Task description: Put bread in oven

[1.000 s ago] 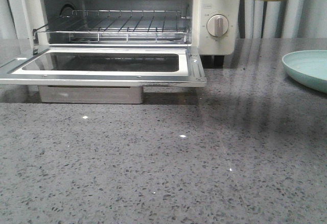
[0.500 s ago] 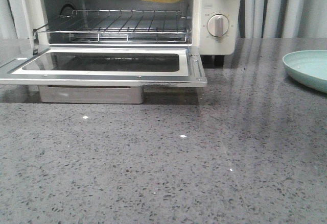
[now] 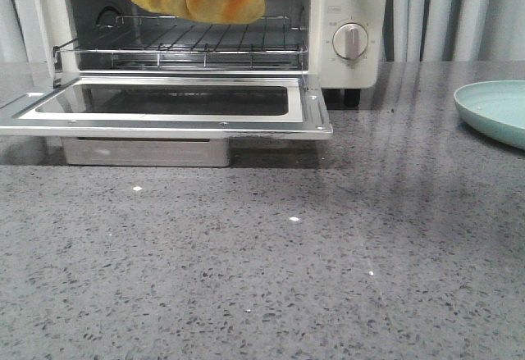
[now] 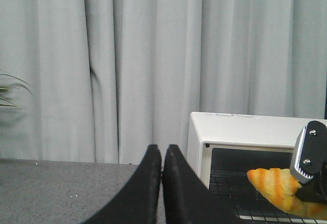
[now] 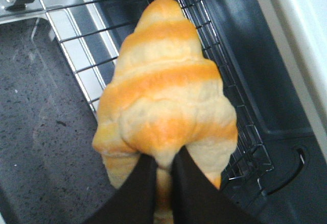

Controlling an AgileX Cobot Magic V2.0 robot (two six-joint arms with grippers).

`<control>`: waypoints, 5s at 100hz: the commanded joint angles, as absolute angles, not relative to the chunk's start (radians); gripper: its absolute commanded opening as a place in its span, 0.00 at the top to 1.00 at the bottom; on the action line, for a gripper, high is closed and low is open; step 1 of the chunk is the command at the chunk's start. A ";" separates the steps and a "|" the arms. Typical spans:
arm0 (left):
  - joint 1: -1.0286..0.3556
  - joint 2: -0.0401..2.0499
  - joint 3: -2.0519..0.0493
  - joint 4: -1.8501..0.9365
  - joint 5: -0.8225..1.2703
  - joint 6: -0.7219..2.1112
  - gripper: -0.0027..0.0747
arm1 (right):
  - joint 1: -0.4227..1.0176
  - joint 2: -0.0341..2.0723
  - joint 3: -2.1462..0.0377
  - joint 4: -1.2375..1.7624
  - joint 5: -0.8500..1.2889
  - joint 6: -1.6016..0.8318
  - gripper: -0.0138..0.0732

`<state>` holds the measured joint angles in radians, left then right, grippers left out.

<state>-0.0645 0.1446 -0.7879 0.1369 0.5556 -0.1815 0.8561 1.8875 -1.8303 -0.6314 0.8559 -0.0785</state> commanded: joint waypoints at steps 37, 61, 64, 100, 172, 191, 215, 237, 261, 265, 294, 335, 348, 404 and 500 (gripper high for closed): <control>-0.061 0.162 -0.814 0.130 0.486 -0.191 0.99 | 0.767 1.877 -1.863 -0.697 0.712 -0.083 0.92; -0.061 0.162 -0.814 0.130 0.488 -0.191 0.99 | 0.764 1.904 -1.863 -0.711 0.684 -0.083 0.92; -0.061 0.162 -0.814 0.130 0.488 -0.191 0.99 | 0.764 1.904 -1.863 -0.713 0.684 -0.083 0.92; -0.061 0.162 -0.814 0.130 0.488 -0.191 0.99 | 0.764 1.904 -1.863 -0.722 0.670 -0.083 0.92; -0.061 0.162 -0.814 0.130 0.508 -0.191 0.99 | 0.764 1.904 -1.863 -0.758 0.657 -0.083 0.40; -0.061 0.155 -0.814 0.143 0.522 -0.185 0.99 | 0.783 1.895 -1.863 -0.758 0.671 -0.083 0.40; -0.061 0.065 -0.804 0.183 0.553 -0.185 0.99 | 0.834 1.856 -1.863 -0.758 0.724 -0.077 0.40; -0.061 -0.009 -0.730 0.200 0.549 -0.185 0.99 | 0.916 1.816 -1.863 -0.758 0.838 -0.068 0.40; -0.061 -0.028 -0.599 0.143 0.516 -0.185 0.99 | 1.006 1.743 -1.863 -0.758 0.958 -0.007 0.40; -0.061 -0.028 -0.571 0.138 0.494 -0.185 0.99 | 1.021 1.726 -1.863 -0.756 0.977 0.006 0.40; -0.061 -0.028 -0.397 0.111 0.378 -0.185 0.99 | 1.077 1.605 -1.863 -0.647 1.130 0.016 0.40; -0.061 -0.028 -0.257 0.106 0.304 -0.185 0.99 | 1.064 1.483 -1.863 -0.630 1.313 0.020 0.66; -0.061 -0.028 -0.257 0.106 0.304 -0.185 0.99 | 1.037 1.453 -1.863 -0.630 1.313 0.023 0.80; -0.061 -0.028 -0.257 0.106 0.304 -0.185 0.99 | 0.824 1.423 -1.861 -0.630 1.313 0.023 0.92; -0.061 -0.028 -0.257 0.106 0.304 -0.185 0.99 | 0.639 1.417 -1.861 -0.745 1.313 0.035 0.92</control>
<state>-0.0645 -0.0019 -0.2300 0.1149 0.3833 -0.1815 0.6663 1.4629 -1.8341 -0.7053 1.2664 0.0303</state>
